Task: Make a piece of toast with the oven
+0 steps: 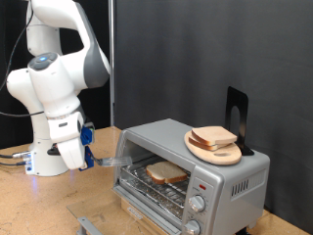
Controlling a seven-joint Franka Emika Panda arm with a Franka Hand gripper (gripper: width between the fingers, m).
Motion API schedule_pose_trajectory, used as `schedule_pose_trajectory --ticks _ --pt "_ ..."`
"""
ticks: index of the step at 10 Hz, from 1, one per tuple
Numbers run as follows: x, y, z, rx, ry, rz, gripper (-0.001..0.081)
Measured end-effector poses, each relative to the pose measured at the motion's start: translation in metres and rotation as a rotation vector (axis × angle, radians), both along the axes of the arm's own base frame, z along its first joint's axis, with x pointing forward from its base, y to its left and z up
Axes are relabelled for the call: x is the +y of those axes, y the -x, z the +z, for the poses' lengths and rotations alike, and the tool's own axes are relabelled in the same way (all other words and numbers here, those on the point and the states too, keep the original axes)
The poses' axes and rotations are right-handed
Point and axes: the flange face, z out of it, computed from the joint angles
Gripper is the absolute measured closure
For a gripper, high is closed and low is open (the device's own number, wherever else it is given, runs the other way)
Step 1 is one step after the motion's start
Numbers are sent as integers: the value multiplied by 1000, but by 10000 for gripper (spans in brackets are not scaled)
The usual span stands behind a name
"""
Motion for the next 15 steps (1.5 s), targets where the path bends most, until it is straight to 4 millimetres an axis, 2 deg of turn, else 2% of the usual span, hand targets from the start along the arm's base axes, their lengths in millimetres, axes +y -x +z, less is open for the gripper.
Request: schedule_pose_trajectory --ticks 3,6,7,9,12,15 --pt "-20 -1 46 -21 -141 -35 423" --pt "-28 -4 93 -59 -207 -66 423" --pt "-27 -2 99 -58 -211 -83 423" --pt "-22 -4 98 -65 -235 -81 423" --pt "23 -11 104 -118 -335 -41 423" --pt "77 -7 96 -118 -249 12 423"
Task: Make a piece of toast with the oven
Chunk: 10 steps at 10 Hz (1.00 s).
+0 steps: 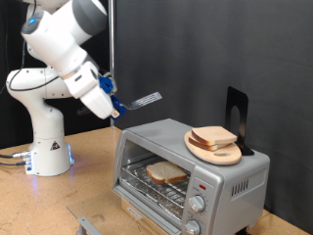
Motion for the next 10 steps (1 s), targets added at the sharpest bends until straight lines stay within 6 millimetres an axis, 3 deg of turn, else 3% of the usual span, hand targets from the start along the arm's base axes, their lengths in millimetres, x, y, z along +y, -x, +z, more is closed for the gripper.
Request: schedule_pose_trajectory --ticks 7,10 --pt "126 5 -13 -26 52 -39 423" --pt "145 6 -23 -32 91 -35 423"
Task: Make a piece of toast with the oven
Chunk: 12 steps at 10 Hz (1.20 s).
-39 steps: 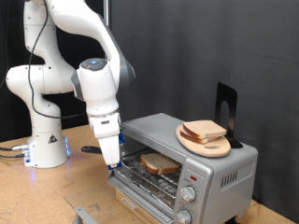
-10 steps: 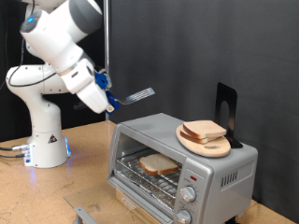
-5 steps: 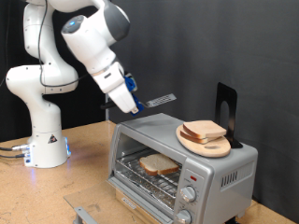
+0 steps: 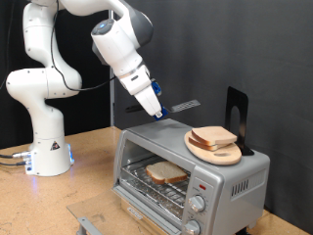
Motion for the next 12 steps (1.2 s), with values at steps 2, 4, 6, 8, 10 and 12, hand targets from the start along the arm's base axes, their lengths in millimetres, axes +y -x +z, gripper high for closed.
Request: schedule_pose_trajectory --ticks 2,4,6,8,10,12 --pt "5 -2 -15 4 28 -8 423" --pt "7 -8 -25 1 41 -24 423" --pt "9 -12 -26 -7 42 -28 423" --pt "10 -14 -26 -8 39 -28 242" --pt "10 -14 -25 -11 38 -25 106" --pt "9 -15 -25 -44 16 -8 6"
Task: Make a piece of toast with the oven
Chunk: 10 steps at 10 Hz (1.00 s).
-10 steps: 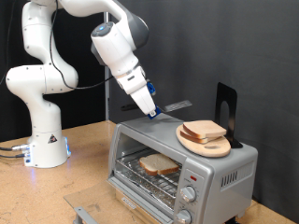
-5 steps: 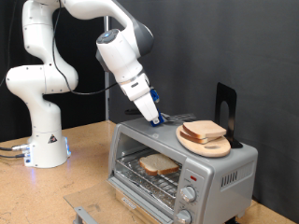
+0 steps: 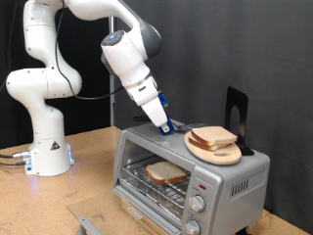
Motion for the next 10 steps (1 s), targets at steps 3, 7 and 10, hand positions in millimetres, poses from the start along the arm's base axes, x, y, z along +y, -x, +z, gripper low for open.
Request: schedule_pose_trajectory --ticks 3,7,10 --pt "-3 -1 2 -170 -31 57 6" --pt "-8 -1 3 -231 -30 83 6" --pt "-14 -1 0 -225 -22 74 6"
